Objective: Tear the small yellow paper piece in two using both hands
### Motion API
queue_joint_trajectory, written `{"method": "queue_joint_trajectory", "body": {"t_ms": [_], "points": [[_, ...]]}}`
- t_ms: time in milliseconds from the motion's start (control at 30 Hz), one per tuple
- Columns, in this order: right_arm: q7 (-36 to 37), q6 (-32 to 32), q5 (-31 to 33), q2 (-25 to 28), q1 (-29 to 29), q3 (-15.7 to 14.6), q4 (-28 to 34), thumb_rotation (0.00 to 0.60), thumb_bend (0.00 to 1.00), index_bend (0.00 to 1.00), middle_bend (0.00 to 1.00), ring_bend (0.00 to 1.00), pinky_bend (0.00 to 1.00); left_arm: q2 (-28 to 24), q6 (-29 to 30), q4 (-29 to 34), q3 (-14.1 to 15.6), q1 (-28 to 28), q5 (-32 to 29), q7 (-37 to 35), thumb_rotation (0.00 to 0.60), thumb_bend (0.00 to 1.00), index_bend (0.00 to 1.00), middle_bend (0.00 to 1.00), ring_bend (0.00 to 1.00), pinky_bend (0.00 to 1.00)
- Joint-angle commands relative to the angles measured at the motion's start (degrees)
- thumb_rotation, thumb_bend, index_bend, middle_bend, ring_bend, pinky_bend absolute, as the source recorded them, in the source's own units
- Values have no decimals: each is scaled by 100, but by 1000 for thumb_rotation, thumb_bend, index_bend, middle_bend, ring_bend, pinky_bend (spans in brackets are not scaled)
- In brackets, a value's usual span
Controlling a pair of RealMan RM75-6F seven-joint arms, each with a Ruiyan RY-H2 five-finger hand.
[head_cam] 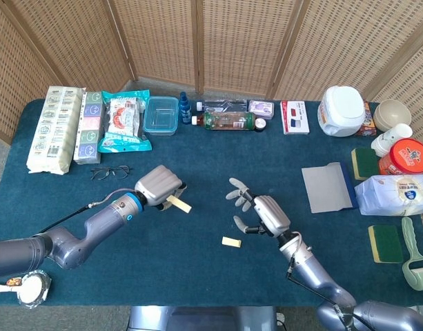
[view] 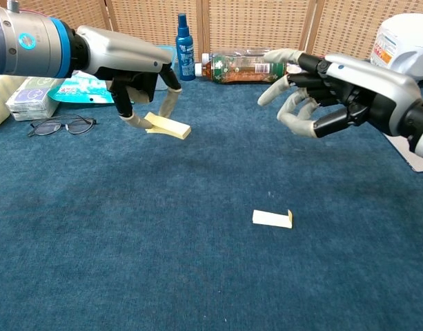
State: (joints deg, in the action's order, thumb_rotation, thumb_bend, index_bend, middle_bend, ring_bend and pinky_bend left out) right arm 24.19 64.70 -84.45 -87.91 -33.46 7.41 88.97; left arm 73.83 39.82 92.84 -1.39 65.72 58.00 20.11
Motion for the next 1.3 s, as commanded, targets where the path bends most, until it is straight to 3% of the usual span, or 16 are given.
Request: {"method": "queue_joint_trajectory", "body": {"t_ms": [33,100,200,300,467,700,967,1300], "points": [[27,14,-6,35,24,-7,-1,600,473,17,322,368,455,28,31,8,-18,-17,8,35,600,332,473,830,842,952],[50,26,-12,59,40,-12,7,600,473,20,322,367,455,38,53,15,-22,-29,-14,82,600,306,393,739,750,922],[78,49,-16,83,62,-10,24,600,472,28,322,367,455,48,90,32,-34,-64,-19,100,600,283,292,588,607,767],[70,61,-33,107,78,-23,42,600,472,39,320,364,454,55,169,42,-62,-135,54,45,600,265,269,528,537,640],[6,64,-14,138,108,-38,51,600,473,42,318,344,431,-13,312,76,-97,-299,211,-125,600,254,222,429,438,569],[0,28,-48,286,141,-92,30,600,473,49,318,292,365,-582,1184,509,-55,-1053,595,-609,600,250,220,411,406,519],[-453,149,29,465,298,-154,-21,600,473,73,315,243,314,-1288,2141,943,350,-2177,1004,-1170,600,249,220,407,403,519],[-2343,734,174,704,727,-268,176,600,473,149,309,195,283,-1688,3720,688,1051,-4027,1750,-1979,600,248,220,405,400,519]]}}
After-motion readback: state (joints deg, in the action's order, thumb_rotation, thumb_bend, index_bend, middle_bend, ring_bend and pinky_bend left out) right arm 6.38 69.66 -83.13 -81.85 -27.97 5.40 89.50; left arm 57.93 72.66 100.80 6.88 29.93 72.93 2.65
